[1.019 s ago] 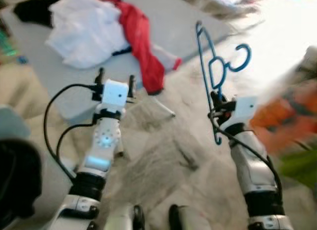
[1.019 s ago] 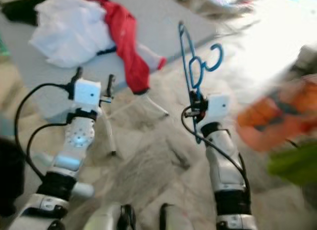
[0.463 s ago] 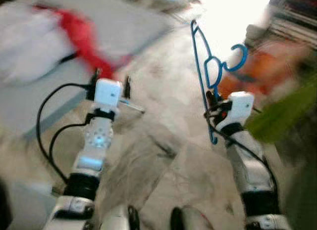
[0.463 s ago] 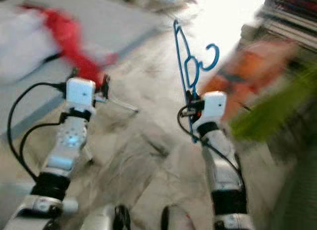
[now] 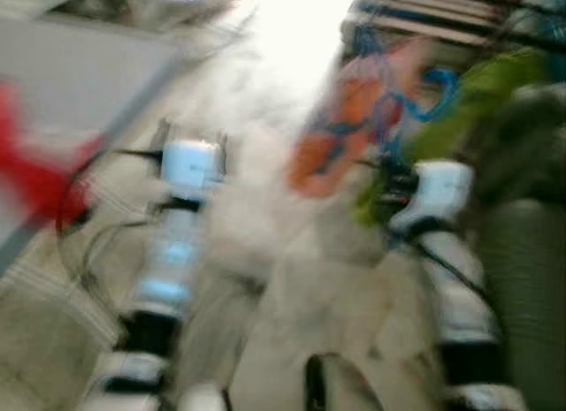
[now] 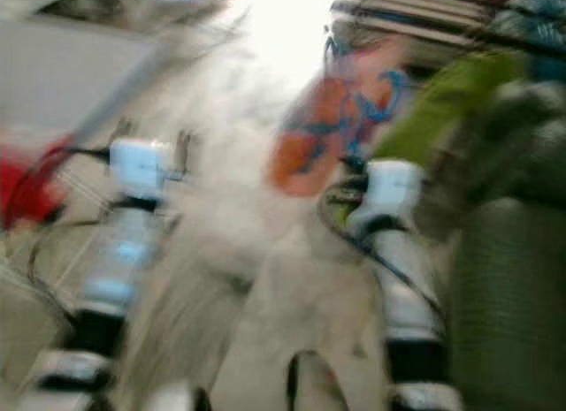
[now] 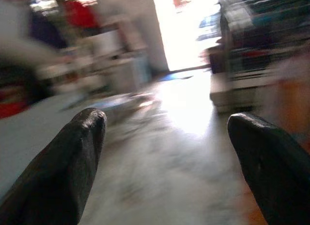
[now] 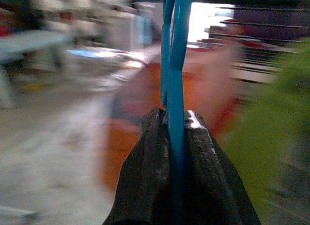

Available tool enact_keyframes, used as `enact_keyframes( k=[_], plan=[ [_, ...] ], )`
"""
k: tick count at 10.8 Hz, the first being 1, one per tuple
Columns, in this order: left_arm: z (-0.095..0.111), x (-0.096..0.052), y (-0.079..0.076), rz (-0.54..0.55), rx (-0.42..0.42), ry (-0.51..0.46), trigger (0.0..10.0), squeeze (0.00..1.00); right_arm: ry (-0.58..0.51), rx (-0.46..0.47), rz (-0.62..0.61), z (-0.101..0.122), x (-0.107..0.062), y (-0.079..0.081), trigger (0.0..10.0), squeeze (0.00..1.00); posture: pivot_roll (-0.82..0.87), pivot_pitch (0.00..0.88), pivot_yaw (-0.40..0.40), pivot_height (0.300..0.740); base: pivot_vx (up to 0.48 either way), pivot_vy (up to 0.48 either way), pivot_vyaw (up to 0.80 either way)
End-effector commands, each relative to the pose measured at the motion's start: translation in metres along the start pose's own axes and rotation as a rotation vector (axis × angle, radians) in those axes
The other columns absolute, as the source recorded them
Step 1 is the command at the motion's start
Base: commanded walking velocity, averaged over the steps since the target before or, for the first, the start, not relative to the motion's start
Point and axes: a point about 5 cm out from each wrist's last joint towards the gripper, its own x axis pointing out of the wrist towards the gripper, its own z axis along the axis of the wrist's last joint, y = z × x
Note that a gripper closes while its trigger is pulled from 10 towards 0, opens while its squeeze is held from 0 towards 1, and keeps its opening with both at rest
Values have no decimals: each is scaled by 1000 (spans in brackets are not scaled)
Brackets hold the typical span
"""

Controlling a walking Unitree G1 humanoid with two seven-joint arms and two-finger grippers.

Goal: Hang hanger

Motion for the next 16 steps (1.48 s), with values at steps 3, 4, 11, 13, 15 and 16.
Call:
enact_keyframes(
  k=[3,4,11,13,15,16],
  plan=[
    [2,0,8,14,6,-13,10000,0,-45,-27,-79,8,3,-9,10000,0,-92,154,1,740,335,284,-800],
    [2,0,8,20,21,-21,10000,0,-43,-33,-81,8,3,-10,10000,0,-92,154,1,740,0,0,-800],
    [-3,0,9,8,24,2,10000,0,77,-90,-263,-11,-2,-35,10000,0,-94,158,0,740,97,134,-457],
    [-4,0,7,-20,10,9,10000,0,134,-59,-227,-21,-2,-28,10000,0,-94,158,0,740,441,0,0],
    [-3,0,6,-30,17,1,10000,0,195,-39,-196,-31,-3,-24,10000,0,-98,164,0,740,442,0,0],
    [-1,0,6,-38,21,-8,10000,0,211,-32,-190,-34,-5,-23,10000,0,-97,161,-3,740,472,0,0]
  ],
)
